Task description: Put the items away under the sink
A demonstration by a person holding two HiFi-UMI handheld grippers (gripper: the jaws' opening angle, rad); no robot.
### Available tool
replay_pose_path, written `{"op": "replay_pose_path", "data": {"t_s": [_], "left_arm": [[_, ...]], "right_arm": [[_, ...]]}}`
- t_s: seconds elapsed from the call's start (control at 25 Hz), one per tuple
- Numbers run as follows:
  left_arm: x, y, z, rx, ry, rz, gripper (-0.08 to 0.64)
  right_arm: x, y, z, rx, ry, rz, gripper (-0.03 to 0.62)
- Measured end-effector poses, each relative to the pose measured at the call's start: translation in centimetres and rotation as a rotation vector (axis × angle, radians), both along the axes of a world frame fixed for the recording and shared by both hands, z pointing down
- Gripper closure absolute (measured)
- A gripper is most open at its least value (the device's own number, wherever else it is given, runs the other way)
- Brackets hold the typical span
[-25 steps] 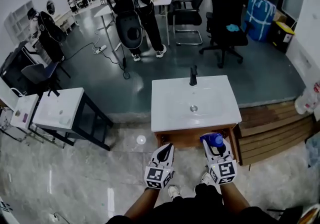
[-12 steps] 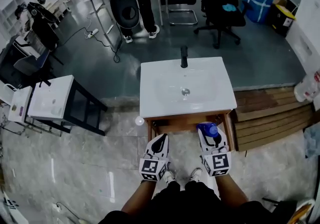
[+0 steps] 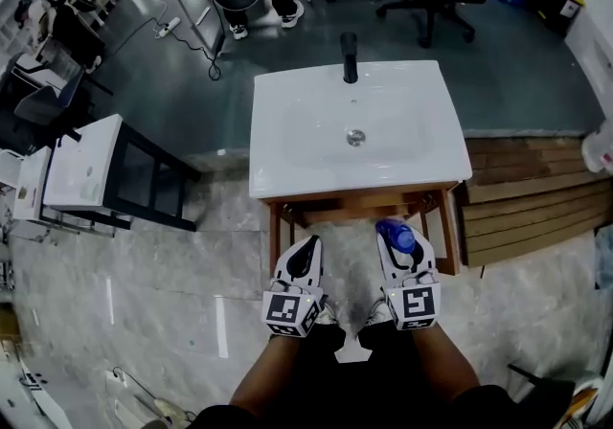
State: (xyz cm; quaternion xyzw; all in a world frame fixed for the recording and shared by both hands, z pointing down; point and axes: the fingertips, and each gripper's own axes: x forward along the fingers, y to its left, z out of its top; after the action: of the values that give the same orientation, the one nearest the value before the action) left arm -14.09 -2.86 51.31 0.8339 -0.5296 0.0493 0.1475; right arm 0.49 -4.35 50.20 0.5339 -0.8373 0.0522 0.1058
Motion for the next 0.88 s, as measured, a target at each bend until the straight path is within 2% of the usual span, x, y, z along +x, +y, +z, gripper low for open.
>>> {"op": "replay_pose_path", "data": {"t_s": [0.24, 0.44, 0.68, 0.88], "left_arm": [[1.6, -1.3, 10.4, 0.01, -0.077, 0.008, 0.538], [2.2, -4.2, 21.6, -0.028, -0.078, 0.0, 0.538], [0.9, -6.8, 32.6, 0.043, -0.092, -0.042, 0.538], [0.0, -8.0, 39.1, 0.098, -0.085, -0.082, 0.538]], "right_arm": [[0.5, -1.5, 9.5, -0.015, -0.012, 0.005, 0.428], [0.0, -4.3, 19.8, -0.023, -0.028, 0.002, 0.428], [-1.1, -5.9, 30.6, -0.004, -0.045, 0.011, 0.428], [-1.4, -6.2, 36.1, 0.044, -0.043, -0.005, 0.428]]}}
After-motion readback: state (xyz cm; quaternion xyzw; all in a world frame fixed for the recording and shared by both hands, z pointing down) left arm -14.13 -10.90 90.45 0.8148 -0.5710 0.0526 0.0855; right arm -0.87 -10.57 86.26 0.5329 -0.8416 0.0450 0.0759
